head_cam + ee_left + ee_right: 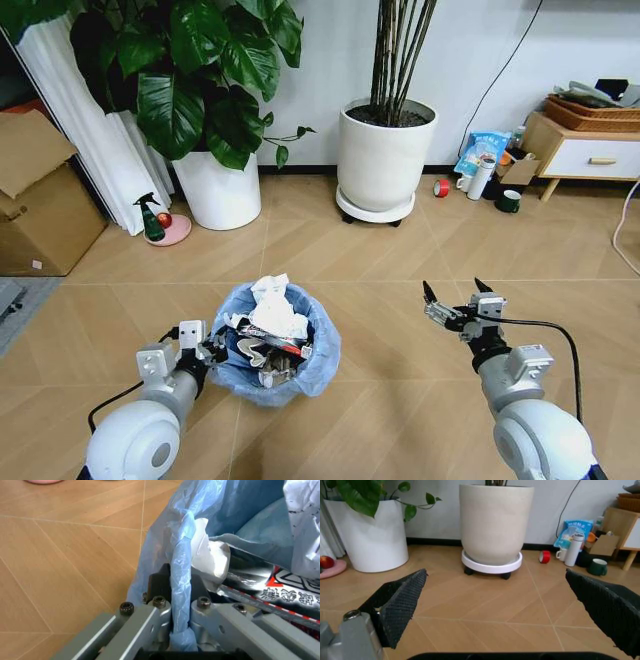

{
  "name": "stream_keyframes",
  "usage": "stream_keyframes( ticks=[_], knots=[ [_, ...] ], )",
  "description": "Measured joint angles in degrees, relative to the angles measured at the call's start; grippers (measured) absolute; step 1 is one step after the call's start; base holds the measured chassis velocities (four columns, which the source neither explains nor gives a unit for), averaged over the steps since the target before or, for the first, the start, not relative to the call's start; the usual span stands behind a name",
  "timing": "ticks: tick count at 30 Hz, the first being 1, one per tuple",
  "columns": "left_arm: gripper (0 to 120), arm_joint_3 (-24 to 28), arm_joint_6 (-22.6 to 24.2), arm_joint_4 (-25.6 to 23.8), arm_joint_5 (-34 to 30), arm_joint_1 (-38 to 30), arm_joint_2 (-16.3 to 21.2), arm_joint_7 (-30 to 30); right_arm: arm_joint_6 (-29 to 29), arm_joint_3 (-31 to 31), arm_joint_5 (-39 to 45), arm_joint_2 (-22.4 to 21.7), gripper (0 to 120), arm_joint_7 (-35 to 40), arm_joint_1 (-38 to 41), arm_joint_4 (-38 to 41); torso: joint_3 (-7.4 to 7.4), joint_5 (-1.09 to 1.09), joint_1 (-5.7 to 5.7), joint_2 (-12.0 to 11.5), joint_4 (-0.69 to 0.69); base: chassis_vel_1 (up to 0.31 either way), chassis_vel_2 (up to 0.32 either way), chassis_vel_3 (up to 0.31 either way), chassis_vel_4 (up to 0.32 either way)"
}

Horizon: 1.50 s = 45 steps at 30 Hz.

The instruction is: Pick up the trash bin and place the garbage on the floor into it.

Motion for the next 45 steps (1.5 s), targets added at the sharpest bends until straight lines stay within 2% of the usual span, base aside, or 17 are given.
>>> stream_keyframes(
  ticks=[25, 45],
  knots=[
    [0, -1.2, -0.1, 0.0, -0.6, 0.5, 0.8, 0.4, 1.6, -0.4, -3.0, 2.4, 100, -0.3, -1.6, -0.3, 0.0, -0.01, 0.0, 0.0, 0.0, 0.109, -0.105, -0.11, 0.106],
    [0, -1.0, -0.4, -0.4, 0.0, 1.1, 0.1, 0.4, 2.1, -0.5, -3.2, 2.2, 100, -0.3, -1.5, -0.4, 0.0, 0.0, 0.0, 0.0, 0.01, 0.14, -0.14, -0.134, 0.139]
  ],
)
